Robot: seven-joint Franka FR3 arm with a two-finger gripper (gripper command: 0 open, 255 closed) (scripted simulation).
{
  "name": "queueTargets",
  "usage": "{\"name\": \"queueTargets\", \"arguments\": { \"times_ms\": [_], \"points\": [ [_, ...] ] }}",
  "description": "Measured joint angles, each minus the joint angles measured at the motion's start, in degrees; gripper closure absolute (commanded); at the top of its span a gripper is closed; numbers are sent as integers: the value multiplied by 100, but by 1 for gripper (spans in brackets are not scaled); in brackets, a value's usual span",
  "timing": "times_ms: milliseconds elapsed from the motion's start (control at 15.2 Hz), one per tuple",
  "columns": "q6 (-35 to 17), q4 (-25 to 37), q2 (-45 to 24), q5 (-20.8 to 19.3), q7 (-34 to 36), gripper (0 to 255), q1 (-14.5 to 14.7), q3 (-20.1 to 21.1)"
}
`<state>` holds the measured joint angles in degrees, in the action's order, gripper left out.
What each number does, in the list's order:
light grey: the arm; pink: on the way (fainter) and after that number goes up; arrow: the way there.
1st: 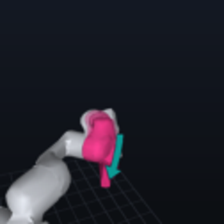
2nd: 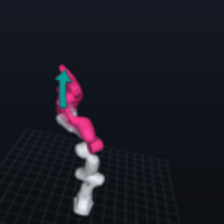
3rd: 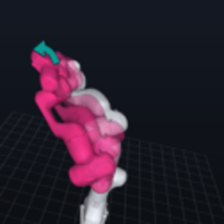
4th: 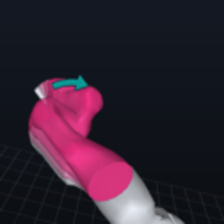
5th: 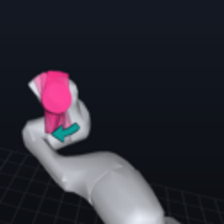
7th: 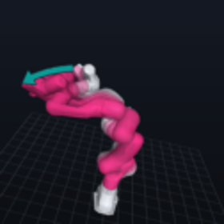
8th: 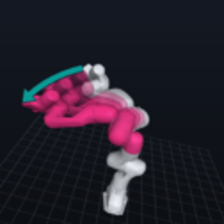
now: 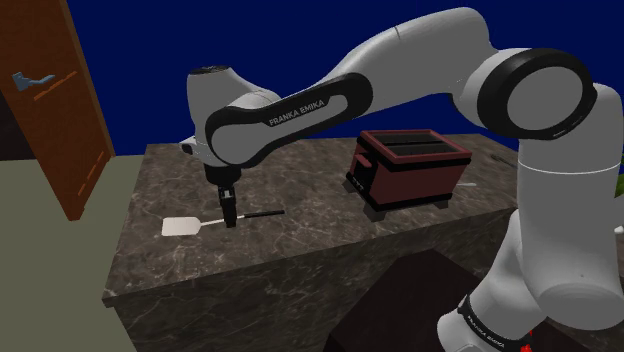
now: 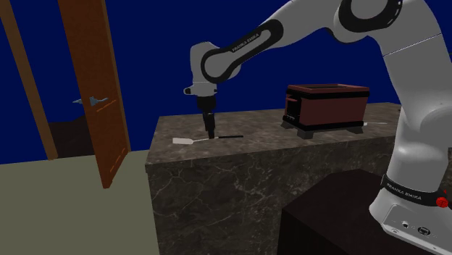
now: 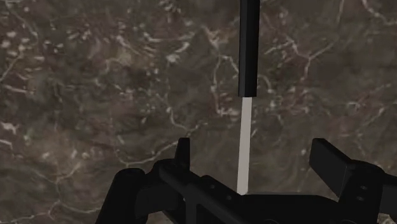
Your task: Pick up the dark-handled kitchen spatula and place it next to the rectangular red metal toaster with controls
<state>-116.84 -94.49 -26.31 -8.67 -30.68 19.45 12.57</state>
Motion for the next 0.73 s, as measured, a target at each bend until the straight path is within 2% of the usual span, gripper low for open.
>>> {"name": "queueTargets", "arguments": {
  "times_ms": [462, 528, 726],
  "points": [
    [-111, -70, -40, -15, 10, 0, 0, -7],
    [-111, -70, -40, -15, 10, 255, 0, -7],
    [-111, -70, -41, -15, 10, 255, 0, -7]
  ]
}}
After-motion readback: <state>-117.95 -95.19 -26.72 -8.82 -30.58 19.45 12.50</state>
